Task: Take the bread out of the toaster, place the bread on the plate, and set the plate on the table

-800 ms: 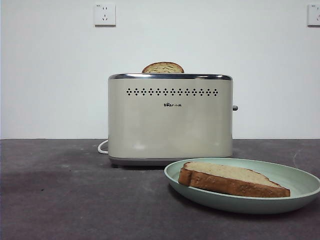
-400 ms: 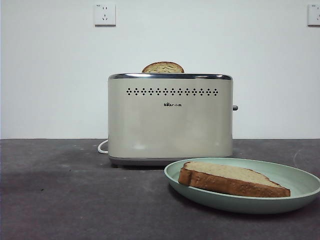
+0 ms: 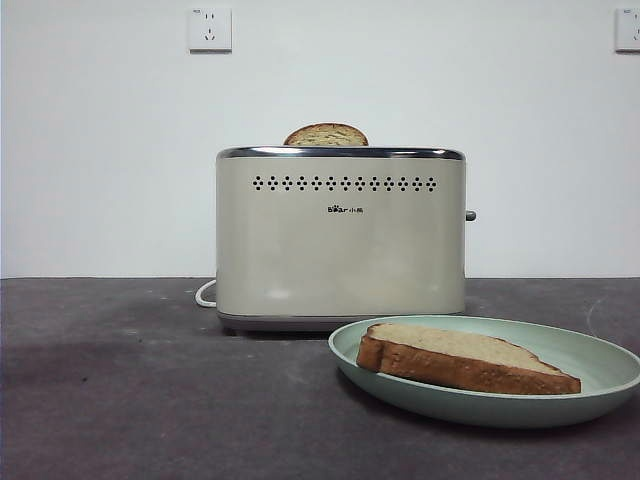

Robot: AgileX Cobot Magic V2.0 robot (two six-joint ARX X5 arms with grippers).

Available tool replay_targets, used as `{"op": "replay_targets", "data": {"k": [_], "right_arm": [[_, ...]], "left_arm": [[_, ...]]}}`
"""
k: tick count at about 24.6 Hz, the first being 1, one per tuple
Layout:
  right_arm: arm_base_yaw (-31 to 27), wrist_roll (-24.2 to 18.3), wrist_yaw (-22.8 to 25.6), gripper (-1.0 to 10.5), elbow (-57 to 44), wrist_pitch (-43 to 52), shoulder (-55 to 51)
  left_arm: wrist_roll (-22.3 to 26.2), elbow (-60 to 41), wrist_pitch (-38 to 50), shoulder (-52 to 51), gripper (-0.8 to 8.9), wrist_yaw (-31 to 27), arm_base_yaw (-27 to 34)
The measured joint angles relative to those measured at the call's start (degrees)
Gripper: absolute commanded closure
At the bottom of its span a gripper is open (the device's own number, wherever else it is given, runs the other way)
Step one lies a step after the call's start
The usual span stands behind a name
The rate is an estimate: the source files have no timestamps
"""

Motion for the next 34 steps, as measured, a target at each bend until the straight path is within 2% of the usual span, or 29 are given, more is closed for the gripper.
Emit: {"op": "replay_targets", "data": {"k": [10, 13, 16, 20, 23, 27, 30, 34], "right_arm": [[0.00, 0.00, 0.02, 9.5, 0.00, 0.00, 0.00], [0.00, 0.00, 0.02, 9.5, 0.00, 0.00, 0.00], [0.00, 0.00, 0.02, 9.5, 0.00, 0.00, 0.00], [0.00, 0.00, 0.00, 9.5, 0.00, 0.00, 0.00], [0.00, 0.00, 0.02, 9.5, 0.00, 0.00, 0.00], [0.00, 0.00, 0.02, 9.5, 0.00, 0.00, 0.00], [0.00, 0.00, 0.02, 9.5, 0.00, 0.00, 0.00], [0.00, 0.00, 0.02, 9.5, 0.00, 0.00, 0.00]], "left_arm": [[1.53, 0.00, 0.04, 0.00, 8.17, -1.92, 0.00], [2.80, 0.00, 3.10, 0.00, 8.17, -2.34, 0.00], [6.12, -0.02, 12.66, 0.00, 8.17, -2.29, 1.09], [11.13, -2.97, 30.05, -1.92, 8.17, 0.26, 5.79], [12.63, -9.01, 42.45, -5.03, 8.17, 3.58, 10.43], [13.38, -21.44, 57.94, -10.34, 8.17, 4.39, 16.09], [13.51, -31.95, 64.85, -14.25, 8.17, 4.37, 19.08], [13.49, -45.99, 67.52, -20.24, 8.17, 4.37, 22.49]]}}
